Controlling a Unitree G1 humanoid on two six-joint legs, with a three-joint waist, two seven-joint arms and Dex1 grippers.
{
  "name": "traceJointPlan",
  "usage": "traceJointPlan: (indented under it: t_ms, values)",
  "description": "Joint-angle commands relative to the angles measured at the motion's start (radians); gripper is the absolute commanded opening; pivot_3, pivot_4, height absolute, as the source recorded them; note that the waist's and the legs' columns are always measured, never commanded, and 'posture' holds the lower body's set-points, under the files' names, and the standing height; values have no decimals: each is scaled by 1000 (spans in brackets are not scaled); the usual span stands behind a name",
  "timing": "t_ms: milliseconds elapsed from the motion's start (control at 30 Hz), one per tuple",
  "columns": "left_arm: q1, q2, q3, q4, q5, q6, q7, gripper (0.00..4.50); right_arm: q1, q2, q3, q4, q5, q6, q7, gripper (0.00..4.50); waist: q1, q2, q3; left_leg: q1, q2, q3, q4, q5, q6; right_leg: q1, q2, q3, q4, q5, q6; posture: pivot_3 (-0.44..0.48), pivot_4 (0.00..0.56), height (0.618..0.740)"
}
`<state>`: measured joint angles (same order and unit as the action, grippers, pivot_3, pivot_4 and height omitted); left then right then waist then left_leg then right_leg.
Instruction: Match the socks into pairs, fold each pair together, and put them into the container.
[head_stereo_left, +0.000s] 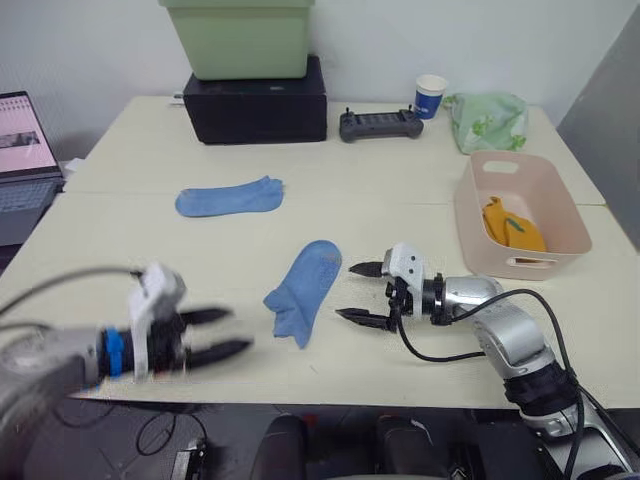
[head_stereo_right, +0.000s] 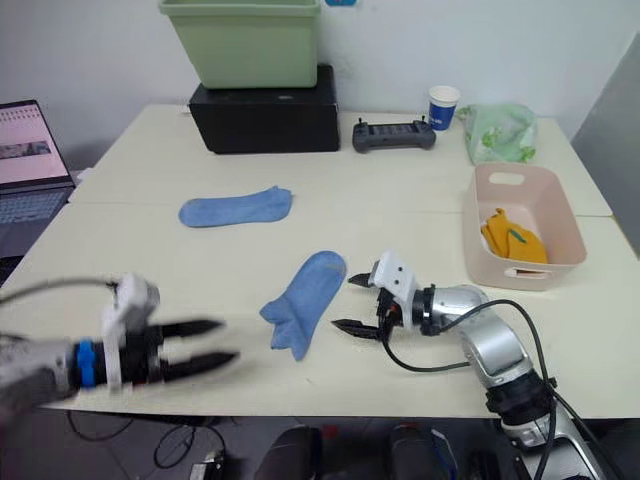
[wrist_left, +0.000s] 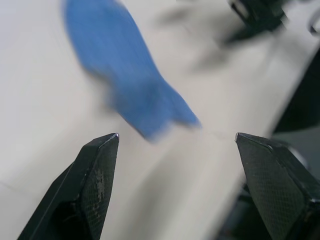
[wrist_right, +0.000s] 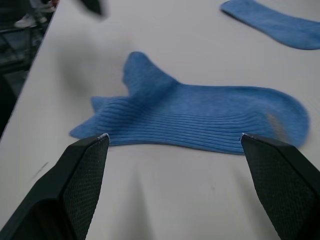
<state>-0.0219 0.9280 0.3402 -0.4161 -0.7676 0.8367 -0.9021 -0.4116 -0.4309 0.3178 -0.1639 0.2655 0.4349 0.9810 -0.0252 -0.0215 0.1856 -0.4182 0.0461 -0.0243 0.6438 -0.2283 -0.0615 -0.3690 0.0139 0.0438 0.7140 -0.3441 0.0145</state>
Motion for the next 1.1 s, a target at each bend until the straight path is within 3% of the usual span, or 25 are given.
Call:
traceJointPlan:
  t_ms: [33, 267, 467, 600, 900, 933, 1100]
  values:
    - [-119, -42, -124, 110, 101, -81, 21, 3865, -14, 14, 36, -45, 37, -1, 56, 4500, -7, 0, 0, 0, 0, 0, 0, 0, 0, 0, 0, 0, 0, 0, 0, 0, 150, 740]
    - [-388, -200, -367, 458, 342, -294, 6, 3865, -104, 129, 170, 121, -25, -42, 94, 4500, -9, -1, 0, -1, 1, 0, 0, 0, 0, -4, 3, -1, 3, 0, 0, 0, 150, 740]
    - [-525, -286, -462, 671, 468, -418, -25, 3865, -170, 218, 248, 326, -103, -147, 120, 4500, -6, -1, 0, -1, 0, 0, 2, 0, 0, -3, 4, -2, 4, 1, -2, 0, 150, 740]
    - [-533, -285, -473, 723, 508, -458, -60, 2972, -185, 243, 263, 433, -174, -267, 108, 3570, -14, -1, 0, -1, 1, 1, 1, 0, 0, -5, 3, -1, 3, 1, -2, 0, 150, 740]
    - [-475, -293, -447, 647, 490, -418, -84, 12, -169, 196, 236, 395, -204, -404, 152, 255, -7, -1, 0, -1, 1, -1, 2, 0, 0, -3, 2, -2, 4, 1, -2, 0, 150, 740]
    - [-462, -291, -442, 628, 486, -408, -83, 0, -165, 179, 236, 379, -203, -418, 167, 49, -7, -1, 0, -1, 1, -1, 2, 0, 0, -3, 2, -2, 4, 1, -2, 0, 150, 740]
    - [-341, -282, -392, 445, 423, -276, -47, 0, -146, 63, 204, 262, -166, -452, 258, 49, -9, -1, 0, -1, 2, 0, 2, 0, 0, -3, 1, -1, 4, 1, -2, 0, 150, 740]
